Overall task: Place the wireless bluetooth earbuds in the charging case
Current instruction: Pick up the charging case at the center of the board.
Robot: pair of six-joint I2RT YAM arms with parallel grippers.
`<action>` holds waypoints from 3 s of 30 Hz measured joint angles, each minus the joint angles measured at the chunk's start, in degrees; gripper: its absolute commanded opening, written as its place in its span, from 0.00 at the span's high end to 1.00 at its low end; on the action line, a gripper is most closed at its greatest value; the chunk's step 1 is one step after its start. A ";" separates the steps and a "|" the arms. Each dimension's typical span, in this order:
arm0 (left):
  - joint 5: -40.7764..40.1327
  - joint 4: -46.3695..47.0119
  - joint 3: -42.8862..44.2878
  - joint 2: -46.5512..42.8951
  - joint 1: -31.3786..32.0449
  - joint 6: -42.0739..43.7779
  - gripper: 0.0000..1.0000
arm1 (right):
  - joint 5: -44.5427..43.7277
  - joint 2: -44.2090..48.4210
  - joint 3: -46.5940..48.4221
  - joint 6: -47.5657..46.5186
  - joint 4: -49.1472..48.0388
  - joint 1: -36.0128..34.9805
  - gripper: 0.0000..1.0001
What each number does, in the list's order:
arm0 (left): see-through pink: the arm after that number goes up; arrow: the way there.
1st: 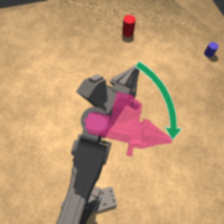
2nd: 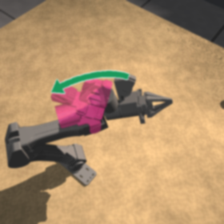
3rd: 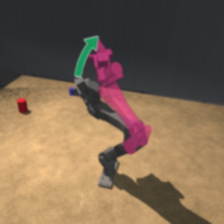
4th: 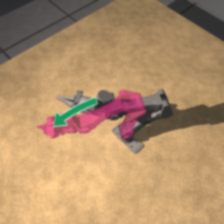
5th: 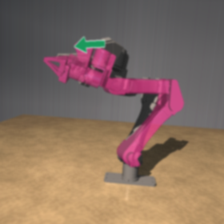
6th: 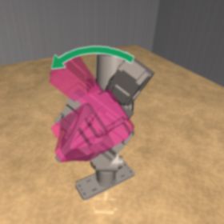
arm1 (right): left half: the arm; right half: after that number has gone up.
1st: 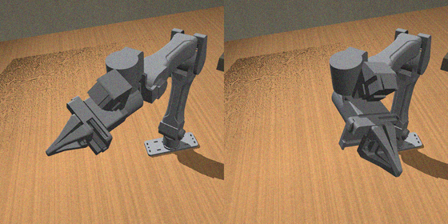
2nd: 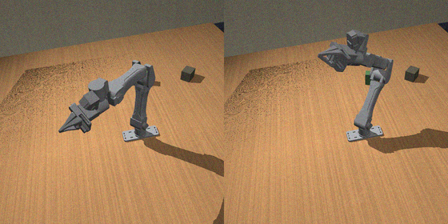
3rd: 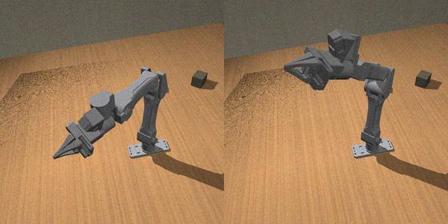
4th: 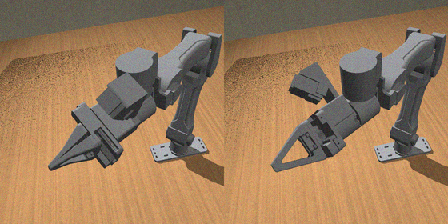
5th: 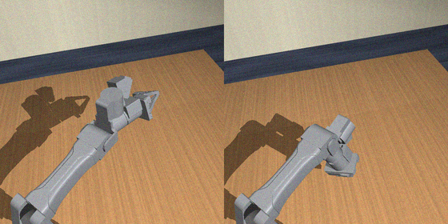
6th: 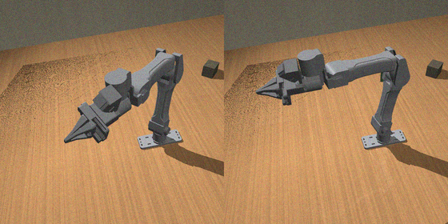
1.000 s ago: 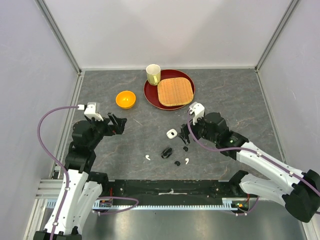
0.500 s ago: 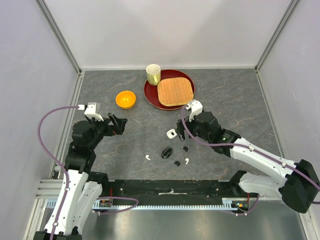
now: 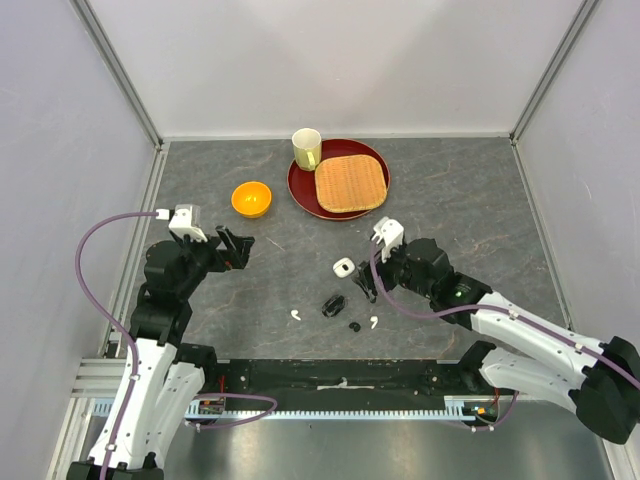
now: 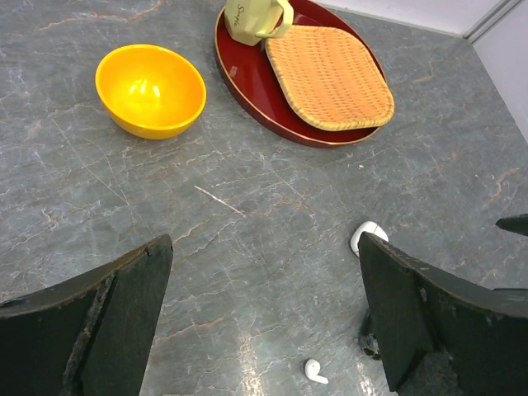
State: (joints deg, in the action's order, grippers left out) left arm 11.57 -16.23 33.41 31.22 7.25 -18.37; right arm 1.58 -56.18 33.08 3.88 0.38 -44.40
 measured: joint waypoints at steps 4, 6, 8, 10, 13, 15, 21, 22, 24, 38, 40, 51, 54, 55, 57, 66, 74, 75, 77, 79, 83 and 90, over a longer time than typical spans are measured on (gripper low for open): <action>0.11 0.00 0.00 0.31 -0.04 0.02 0.00 | 3.41 -0.13 -0.61 -8.44 1.22 -0.13 0.05; 0.17 0.02 0.00 0.39 -0.04 0.02 0.00 | 4.28 -0.20 -0.57 -12.61 2.01 -0.39 0.04; 0.33 0.00 0.00 0.46 -0.04 0.02 0.00 | 5.49 -0.70 -0.46 -17.25 3.37 -0.66 0.02; 0.50 0.00 0.00 0.55 -0.04 0.00 0.00 | 7.32 -1.68 -0.09 -22.58 5.57 -0.90 0.02; 0.57 0.00 0.00 0.63 -0.11 0.00 0.00 | 10.25 -4.00 0.66 -30.23 9.25 -2.03 0.02; 0.57 0.02 0.00 0.68 -0.20 0.02 0.00 | 11.78 -5.64 1.42 -34.01 11.32 -2.93 0.02; 0.66 0.02 0.00 0.92 -0.87 0.02 0.00 | 15.89 -10.43 4.31 -42.16 14.58 -5.46 0.04; 0.66 0.02 0.00 0.94 -0.98 0.00 0.00 | 16.41 -11.17 4.83 -42.88 14.78 -5.64 0.04; 0.72 0.04 0.00 0.92 -1.18 0.00 0.00 | 17.70 -13.00 5.99 -44.44 14.93 -5.97 0.05; 0.79 0.02 0.00 0.33 -1.55 0.00 0.00 | 25.00 -24.13 11.26 -50.53 15.76 -6.78 0.23; 0.81 0.02 0.00 0.26 -1.66 0.00 0.00 | 26.05 -25.29 12.22 -51.28 15.82 -6.80 0.24; 0.81 0.02 0.00 0.22 -1.77 0.00 0.00 | 27.30 -32.02 15.65 -54.21 18.36 -6.86 0.29; 0.81 0.02 0.00 0.22 -1.77 0.00 0.00 | 27.28 -33.53 16.11 -54.95 18.82 -6.86 0.29; 0.79 0.02 0.00 0.22 -1.77 0.00 0.00 | 27.23 -33.88 16.22 -55.08 18.88 -6.86 0.29; 0.81 0.02 0.00 0.22 -1.77 0.00 0.00 | 27.15 -34.73 16.72 -55.45 19.12 -6.86 0.29; 0.81 0.02 0.00 0.24 -1.84 0.00 0.00 | 26.80 -37.31 18.34 -56.81 19.19 -6.86 0.30; 0.81 0.02 0.00 0.35 -1.99 0.00 0.00 | 26.38 -39.43 18.95 -57.31 19.04 -6.86 0.35; 0.81 0.02 0.00 0.39 -2.03 0.00 0.00 | 26.36 -39.71 19.02 -57.31 19.02 -6.86 0.35; 0.81 0.04 0.00 0.50 -2.03 0.00 0.00 | 26.38 -40.04 19.26 -57.27 19.02 -6.86 0.39; 0.81 0.02 0.00 0.57 -2.05 0.00 0.00 | 26.38 -40.17 19.34 -57.20 18.95 -6.86 0.43; 0.81 0.02 0.00 0.70 -2.08 0.00 0.00 | 26.36 -40.33 19.37 -56.39 18.62 -6.86 0.50; 0.83 0.02 0.00 0.85 -2.27 0.00 0.00 | 23.89 -40.41 18.60 -53.13 13.31 -6.86 0.52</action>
State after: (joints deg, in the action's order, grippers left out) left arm 12.40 -16.21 33.41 32.08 4.97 -18.37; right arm 25.47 -96.60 51.68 -49.25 13.69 -51.27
